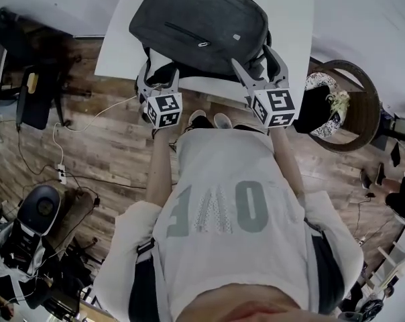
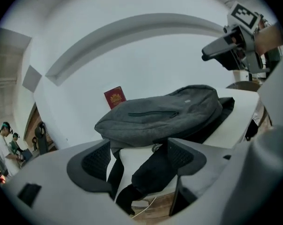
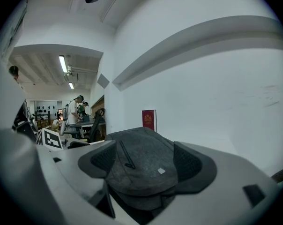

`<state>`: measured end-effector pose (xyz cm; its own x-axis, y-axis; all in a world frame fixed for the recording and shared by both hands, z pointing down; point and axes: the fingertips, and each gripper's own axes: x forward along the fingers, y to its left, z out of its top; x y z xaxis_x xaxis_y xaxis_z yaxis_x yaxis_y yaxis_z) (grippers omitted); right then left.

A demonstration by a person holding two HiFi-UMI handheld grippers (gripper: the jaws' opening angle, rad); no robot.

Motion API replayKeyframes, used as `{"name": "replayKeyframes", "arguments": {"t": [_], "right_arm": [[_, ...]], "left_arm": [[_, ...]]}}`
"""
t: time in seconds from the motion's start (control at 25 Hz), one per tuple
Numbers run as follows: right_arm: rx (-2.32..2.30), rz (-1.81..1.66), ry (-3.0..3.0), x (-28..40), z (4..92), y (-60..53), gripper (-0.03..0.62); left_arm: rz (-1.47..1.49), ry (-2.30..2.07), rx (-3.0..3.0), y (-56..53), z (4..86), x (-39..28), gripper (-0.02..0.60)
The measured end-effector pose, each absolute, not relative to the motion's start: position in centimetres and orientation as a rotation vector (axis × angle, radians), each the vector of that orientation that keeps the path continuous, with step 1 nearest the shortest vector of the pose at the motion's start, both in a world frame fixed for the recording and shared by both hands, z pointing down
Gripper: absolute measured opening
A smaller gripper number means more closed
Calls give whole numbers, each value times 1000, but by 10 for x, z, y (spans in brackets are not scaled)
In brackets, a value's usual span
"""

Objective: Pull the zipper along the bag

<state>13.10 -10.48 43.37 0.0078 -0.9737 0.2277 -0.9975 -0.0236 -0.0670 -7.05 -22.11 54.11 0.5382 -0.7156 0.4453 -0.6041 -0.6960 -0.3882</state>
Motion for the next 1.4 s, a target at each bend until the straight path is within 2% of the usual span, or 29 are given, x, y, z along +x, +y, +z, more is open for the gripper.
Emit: {"name": "replayKeyframes", "arguments": {"t": [0.36,0.72,0.92,1.12,1.4], "right_arm": [[2156,310,-2064,134,439,-99,371],[2192,308,-2018,146,440,-93,371],[2173,301,-2025,148,441,-98,371],[2126,306,-2039,142,447,-105,371],[2071,291,-2071,133,448,-109,371]], "left_arm": [[-1048,932,-2459,-252,575,-53,359],[-980,1032,-2422,-248,564,-62,359],[-831,1154,-2461,-238,540,-67,359],[-1003,965,-2591,-228,581,-58,357],[-1065,711,-2463,-243,579,-58,334]]}}
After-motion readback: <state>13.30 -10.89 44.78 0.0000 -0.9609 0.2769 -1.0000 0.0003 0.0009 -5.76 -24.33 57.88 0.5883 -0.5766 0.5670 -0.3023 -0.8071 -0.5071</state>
